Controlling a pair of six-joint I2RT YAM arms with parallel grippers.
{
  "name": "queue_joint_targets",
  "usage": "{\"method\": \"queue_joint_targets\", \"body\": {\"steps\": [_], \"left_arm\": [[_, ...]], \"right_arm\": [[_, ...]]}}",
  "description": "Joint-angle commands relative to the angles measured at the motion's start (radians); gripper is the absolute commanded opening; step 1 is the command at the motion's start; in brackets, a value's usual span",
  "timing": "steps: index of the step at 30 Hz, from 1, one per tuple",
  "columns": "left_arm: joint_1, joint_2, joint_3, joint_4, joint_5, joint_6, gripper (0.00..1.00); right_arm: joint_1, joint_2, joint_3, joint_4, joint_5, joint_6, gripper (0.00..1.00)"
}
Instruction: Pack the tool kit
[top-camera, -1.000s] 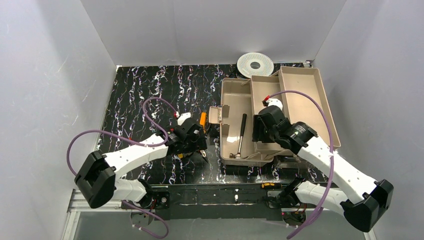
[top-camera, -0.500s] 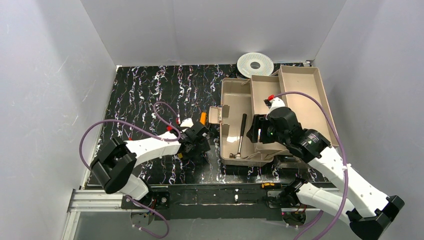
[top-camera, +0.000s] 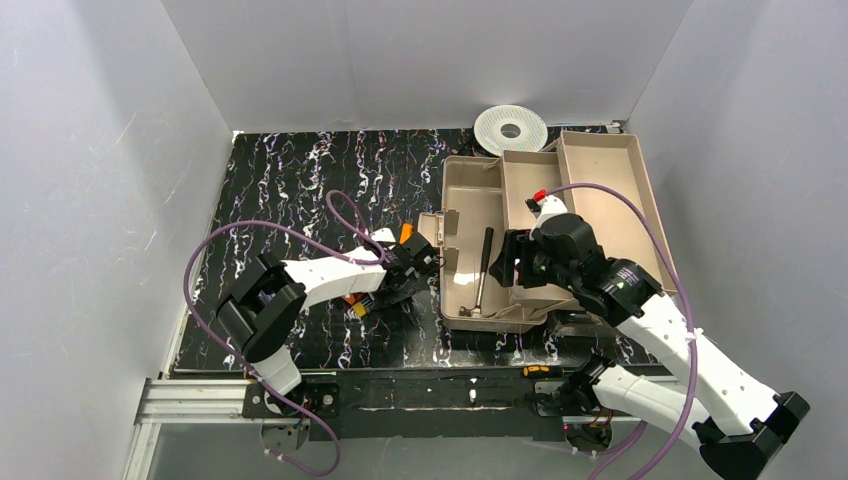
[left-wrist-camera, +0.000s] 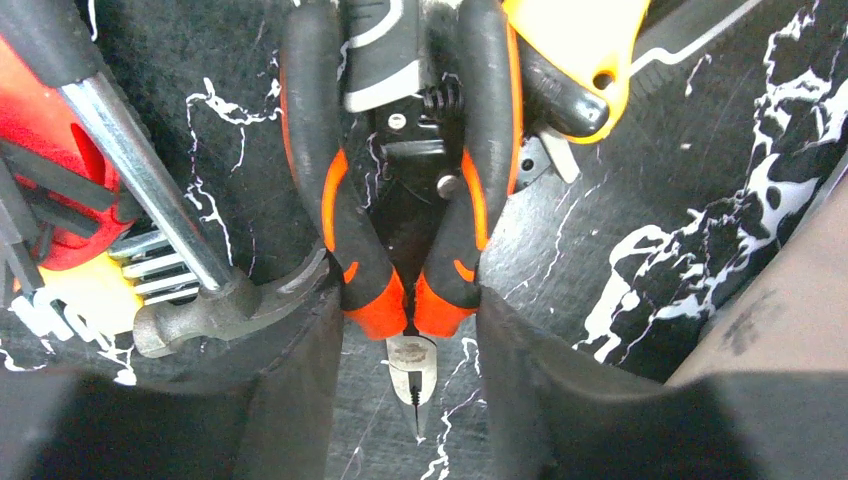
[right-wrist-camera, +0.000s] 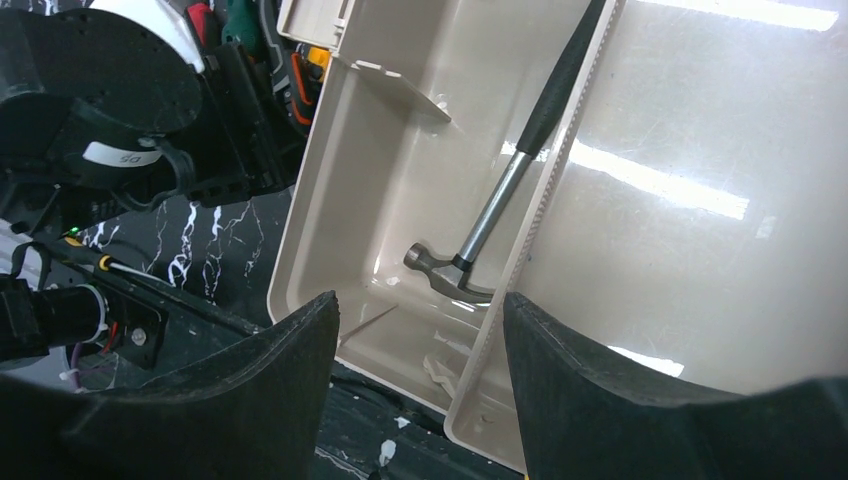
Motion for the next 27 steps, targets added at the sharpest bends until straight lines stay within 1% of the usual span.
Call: {"method": "queue_joint_targets", "body": {"steps": [1, 2, 3, 5, 7, 14, 18, 21, 24, 27], "left_arm": [[0.002, 0.049, 0.023, -0.041, -0.067, 0.032, 0.23], [0.001, 0.038, 0.034, -0.058, -0.075, 0.036, 0.12], [-0.001, 0.022, 0.034, -0.062, -0.084, 0.045, 0.05], [-0.003, -0.033, 0.023, -0.071, -0.108, 0.056, 0.04], [-0.005, -0.096, 0.021, -0.096, -0.14, 0.077, 0.06], [-0.011, -0.306, 0.076, -0.227, -0.222, 0.16, 0.1], [-0.011, -0.413, 0.102, -0.23, -0.237, 0.242, 0.08], [-0.012, -0.487, 0.116, -0.156, -0.197, 0.346, 0.07], [-0.011, -0.543, 0.117, -0.013, -0.095, 0.444, 0.05], [-0.011, -0.559, 0.115, 0.113, 0.01, 0.497, 0.05]], "right_arm": [[-0.004, -0.023, 0.001, 0.05, -0.019, -0.006, 0.69], [-0.003, -0.026, 0.001, 0.048, -0.02, -0.007, 0.69], [-0.003, -0.029, -0.001, 0.046, -0.019, -0.007, 0.69], [-0.003, -0.034, -0.003, 0.044, -0.013, -0.007, 0.69], [-0.003, -0.04, -0.004, 0.042, -0.007, -0.007, 0.69], [-0.004, -0.051, -0.008, 0.042, 0.007, 0.0, 0.69], [-0.004, -0.062, -0.011, 0.043, 0.008, 0.007, 0.69], [-0.004, -0.073, -0.009, 0.041, 0.02, 0.008, 0.69], [-0.003, -0.089, -0.006, 0.037, 0.043, 0.01, 0.69], [-0.003, -0.111, -0.003, 0.031, 0.077, 0.025, 0.69]]}}
